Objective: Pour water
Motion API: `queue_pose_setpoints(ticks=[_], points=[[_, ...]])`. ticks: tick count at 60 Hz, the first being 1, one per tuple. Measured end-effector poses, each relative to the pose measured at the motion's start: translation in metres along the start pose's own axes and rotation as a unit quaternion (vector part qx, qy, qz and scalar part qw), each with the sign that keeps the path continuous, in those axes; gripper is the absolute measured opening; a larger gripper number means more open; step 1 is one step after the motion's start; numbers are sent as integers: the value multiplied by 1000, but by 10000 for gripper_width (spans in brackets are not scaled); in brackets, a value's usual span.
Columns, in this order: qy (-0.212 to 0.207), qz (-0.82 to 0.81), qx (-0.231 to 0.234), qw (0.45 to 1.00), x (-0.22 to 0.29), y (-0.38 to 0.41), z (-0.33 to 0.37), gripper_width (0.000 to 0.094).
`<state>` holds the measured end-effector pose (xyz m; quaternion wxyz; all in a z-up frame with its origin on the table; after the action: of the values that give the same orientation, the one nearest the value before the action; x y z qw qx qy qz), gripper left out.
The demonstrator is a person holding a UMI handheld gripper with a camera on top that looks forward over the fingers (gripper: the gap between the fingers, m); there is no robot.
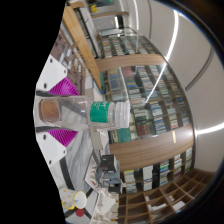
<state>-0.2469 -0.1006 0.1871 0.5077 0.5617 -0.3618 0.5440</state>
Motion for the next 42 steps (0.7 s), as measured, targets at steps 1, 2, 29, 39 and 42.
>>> queue_pose_setpoints(ticks=[1, 2, 29, 39, 42], points=[[-4, -17, 9, 1000, 8, -2, 2, 403], [-8, -37, 17, 999, 16, -5, 4, 402], [-34, -615, 225, 755, 95, -148, -7, 397], [-36, -751, 224, 620, 63, -199, -18, 397], [-40, -784, 222, 579, 52, -214, -14, 399]])
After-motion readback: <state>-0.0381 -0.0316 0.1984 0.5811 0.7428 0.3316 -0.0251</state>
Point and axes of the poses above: the point between the fingertips, and its own axes, seen from behind it with the camera up: y to the left, x up, z backward, against the way the camera looks, the point moved 10 cm from there along z, backward, against the way the camera looks, and after that the axes turned 2 degrees about -x, right-handed, at the moved point
